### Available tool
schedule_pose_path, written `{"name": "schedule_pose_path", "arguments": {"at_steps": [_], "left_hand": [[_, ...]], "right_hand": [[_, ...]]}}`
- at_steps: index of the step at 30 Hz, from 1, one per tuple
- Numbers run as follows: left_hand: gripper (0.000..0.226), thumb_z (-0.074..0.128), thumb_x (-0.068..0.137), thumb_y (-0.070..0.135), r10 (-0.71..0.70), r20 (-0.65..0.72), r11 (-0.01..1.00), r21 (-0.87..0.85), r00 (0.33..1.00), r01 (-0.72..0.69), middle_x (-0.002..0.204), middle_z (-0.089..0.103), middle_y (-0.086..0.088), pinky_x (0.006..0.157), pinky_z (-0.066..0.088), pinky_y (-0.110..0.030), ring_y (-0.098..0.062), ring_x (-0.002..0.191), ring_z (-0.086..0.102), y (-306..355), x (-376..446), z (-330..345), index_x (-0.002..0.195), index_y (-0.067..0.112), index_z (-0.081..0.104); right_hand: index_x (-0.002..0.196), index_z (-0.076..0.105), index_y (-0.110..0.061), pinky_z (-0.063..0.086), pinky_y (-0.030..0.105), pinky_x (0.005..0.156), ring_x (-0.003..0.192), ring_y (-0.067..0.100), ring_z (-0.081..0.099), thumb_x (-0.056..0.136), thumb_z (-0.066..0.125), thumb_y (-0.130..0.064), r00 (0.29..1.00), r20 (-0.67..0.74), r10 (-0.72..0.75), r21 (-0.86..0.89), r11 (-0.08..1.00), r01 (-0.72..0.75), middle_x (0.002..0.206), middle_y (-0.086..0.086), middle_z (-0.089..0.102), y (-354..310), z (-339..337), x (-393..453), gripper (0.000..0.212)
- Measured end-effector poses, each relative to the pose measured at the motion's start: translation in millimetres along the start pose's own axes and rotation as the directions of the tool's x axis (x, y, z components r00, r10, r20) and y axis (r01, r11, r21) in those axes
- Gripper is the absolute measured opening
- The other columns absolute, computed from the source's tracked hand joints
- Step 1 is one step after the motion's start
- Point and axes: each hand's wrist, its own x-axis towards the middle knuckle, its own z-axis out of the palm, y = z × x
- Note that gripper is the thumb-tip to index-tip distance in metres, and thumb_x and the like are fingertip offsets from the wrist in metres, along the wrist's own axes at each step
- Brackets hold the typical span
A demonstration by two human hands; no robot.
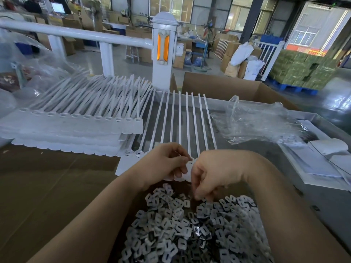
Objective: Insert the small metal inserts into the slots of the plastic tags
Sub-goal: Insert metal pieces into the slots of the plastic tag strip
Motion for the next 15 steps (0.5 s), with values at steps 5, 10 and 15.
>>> {"name": "schedule_pose_path", "arguments": {"at_steps": [5, 10, 15], "left_hand": [[0.01, 0.061, 0.096, 0.012, -0.033, 0.005, 0.995, -0.098, 0.999, 0.033, 0.066, 0.068, 0.003, 0.053, 0.047, -0.019, -0.008, 0.058, 0.06, -4, 3, -1, 0.09, 0.015, 0.068], [0.015, 0.062, 0.095, 0.013, -0.031, 0.021, 0.996, -0.086, 0.999, 0.033, 0.068, 0.067, 0.0, 0.055, 0.047, -0.021, -0.008, 0.057, 0.06, -7, 7, -1, 0.086, 0.02, 0.07], [0.025, 0.063, 0.094, 0.013, -0.031, 0.019, 0.995, -0.093, 0.999, 0.033, 0.073, 0.067, -0.006, 0.053, 0.046, -0.02, -0.009, 0.058, 0.059, -8, 8, 0, 0.077, 0.028, 0.072]], "right_hand": [[0.082, 0.075, -0.011, 0.045, 0.017, 0.05, 0.053, 0.005, 0.061, 0.081, 0.08, -0.027, 0.994, 0.06, 0.096, -0.157, 0.984, -0.086, 0.062, -0.004, 0.07, -22, 18, 13, 0.017], [0.065, 0.068, -0.02, 0.04, 0.02, 0.051, 0.051, 0.002, 0.058, 0.076, 0.083, -0.038, 0.994, 0.019, 0.105, -0.288, 0.953, -0.095, 0.058, -0.01, 0.066, -34, 22, 8, 0.025], [0.058, 0.063, -0.019, 0.038, 0.021, 0.05, 0.046, 0.002, 0.052, 0.078, 0.08, -0.03, 0.994, 0.0, 0.105, -0.324, 0.941, -0.099, 0.058, -0.008, 0.065, -38, 26, 11, 0.029]]}}
